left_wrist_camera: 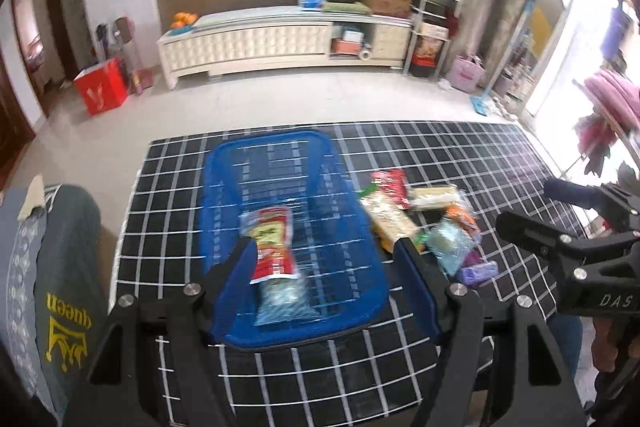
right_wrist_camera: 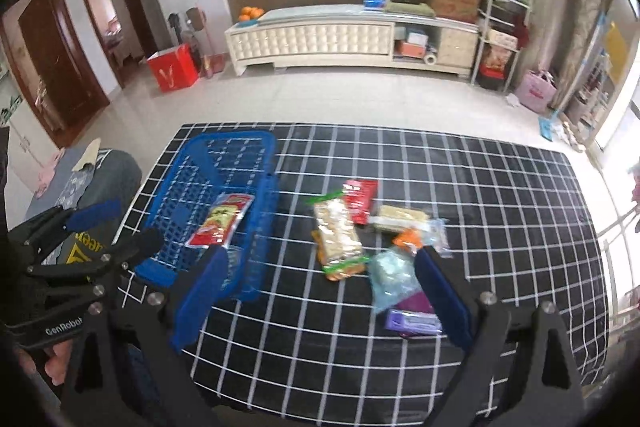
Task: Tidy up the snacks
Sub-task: 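Move both grippers back over the remaining snack pile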
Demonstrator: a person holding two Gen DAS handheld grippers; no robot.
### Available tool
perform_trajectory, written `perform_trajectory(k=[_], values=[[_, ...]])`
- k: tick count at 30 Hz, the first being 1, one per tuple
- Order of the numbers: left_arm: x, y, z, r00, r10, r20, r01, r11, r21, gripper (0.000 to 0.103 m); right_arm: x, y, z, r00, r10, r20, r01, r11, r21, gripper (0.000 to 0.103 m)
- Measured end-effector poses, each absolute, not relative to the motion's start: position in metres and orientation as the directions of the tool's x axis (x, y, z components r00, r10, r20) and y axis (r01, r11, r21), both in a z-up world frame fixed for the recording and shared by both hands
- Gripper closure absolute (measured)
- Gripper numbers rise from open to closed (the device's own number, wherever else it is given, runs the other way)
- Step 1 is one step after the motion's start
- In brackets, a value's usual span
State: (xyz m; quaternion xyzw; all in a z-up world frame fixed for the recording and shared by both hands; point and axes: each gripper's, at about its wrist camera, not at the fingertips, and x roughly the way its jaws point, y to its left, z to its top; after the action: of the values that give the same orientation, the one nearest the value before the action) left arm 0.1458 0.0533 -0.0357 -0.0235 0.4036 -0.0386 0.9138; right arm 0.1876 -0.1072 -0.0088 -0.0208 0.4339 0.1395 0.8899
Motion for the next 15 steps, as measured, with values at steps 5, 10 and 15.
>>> perform_trajectory(k=[5,10,15], values=[[0.148,0.01,-0.037,0.683,-0.085,-0.726,0.101,0.995,-0.021,0.035,0.185,-0.146,-0.014,0.592,0.2,-0.781,-0.206,0.974,0.092,0.007],[0.157,-0.023,-0.043,0.66,-0.116,-0.742,0.142,0.989,-0.028,0.035,0.182,-0.185,-0.026,0.594,0.165,-0.787,-0.148,0.984,0.094,0.007],[0.167,-0.057,-0.057,0.641,-0.109,-0.76,0.16,0.987,-0.007,0.02,0.183,-0.217,-0.04,0.583,0.137,-0.801,-0.113,0.99,0.087,0.007]])
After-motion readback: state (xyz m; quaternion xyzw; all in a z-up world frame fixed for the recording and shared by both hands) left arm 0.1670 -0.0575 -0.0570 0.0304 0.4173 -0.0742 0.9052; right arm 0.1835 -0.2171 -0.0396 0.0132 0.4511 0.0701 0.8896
